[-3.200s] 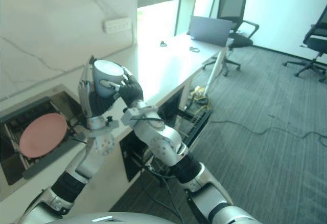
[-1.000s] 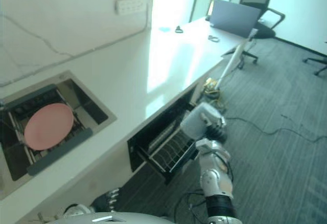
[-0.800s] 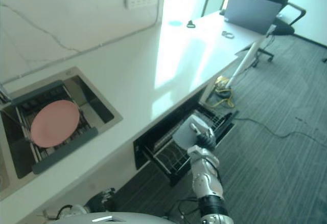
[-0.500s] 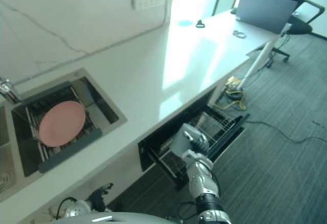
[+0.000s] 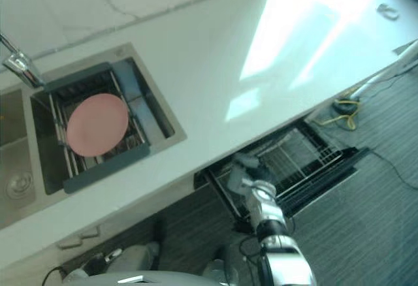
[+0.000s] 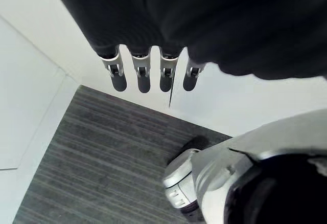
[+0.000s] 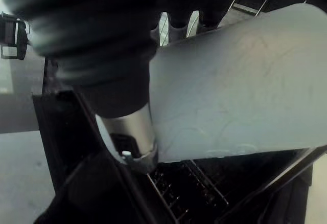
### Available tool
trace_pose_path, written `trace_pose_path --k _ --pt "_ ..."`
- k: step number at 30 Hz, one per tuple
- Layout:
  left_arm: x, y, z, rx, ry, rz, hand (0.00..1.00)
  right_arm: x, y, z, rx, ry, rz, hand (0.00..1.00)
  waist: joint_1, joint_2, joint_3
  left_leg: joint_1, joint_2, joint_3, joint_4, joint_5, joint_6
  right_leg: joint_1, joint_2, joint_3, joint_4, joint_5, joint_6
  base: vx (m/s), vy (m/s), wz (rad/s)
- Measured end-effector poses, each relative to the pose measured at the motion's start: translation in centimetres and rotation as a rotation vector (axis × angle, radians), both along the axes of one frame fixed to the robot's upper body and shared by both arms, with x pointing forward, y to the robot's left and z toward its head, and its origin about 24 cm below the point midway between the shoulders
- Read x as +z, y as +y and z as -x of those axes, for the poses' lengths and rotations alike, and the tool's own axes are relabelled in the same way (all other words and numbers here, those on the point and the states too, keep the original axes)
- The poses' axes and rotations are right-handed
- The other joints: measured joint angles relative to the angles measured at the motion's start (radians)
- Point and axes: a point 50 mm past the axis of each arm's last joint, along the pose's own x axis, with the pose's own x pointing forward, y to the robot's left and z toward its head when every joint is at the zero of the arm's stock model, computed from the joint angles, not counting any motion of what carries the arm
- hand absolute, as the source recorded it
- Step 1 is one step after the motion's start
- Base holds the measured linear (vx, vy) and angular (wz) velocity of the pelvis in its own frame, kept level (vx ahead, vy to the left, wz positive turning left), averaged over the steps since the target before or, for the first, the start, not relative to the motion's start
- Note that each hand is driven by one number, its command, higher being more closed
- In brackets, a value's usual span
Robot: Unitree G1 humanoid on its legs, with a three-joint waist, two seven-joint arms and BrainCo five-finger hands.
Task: Walk over to the sink, pick up the cup, carry it to the dishwasher, place the cup inside the dishwasher, then close the dishwasher door
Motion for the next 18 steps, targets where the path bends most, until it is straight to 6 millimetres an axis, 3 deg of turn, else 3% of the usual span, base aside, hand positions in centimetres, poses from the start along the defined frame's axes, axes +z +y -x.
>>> trace_pose_path --k 4,10,18 --pt "-0.1 -0.1 -0.2 0.004 -0.027 -0.012 0.0 2.2 -1.7 -1.6 0.013 -0.009 0.155 1.0 0.0 0.046 0.053 -0.027 -0.004 -0.015 0.0 0.015 -0.001 -0.022 -0.004 -0.011 0.008 0.005 0.002 -0.05 0.015 0.09" --pt "-0.5 -0.3 0.8 -0.022 -0.008 -0.05 0.0 5.3 -4.1 -3.0 0.051 -0.026 0.307 1.0 0.002 0.086 0.121 -0.069 0.001 -0.024 0.0 0.034 0.0 -0.063 -0.001 -0.019 0.014 0.011 -0.007 -0.07 -0.002 0.04" --pt "-0.6 -1.2 0.9 -0.077 -0.021 -0.042 0.0 7.9 -2.9 -5.5 0.176 -0.037 0.43 1.0 0.002 0.106 0.186 -0.102 -0.002 -0.043 0.0 0.049 -0.002 -0.09 -0.002 -0.033 0.022 0.017 -0.005 -0.01 -0.01 0.07"
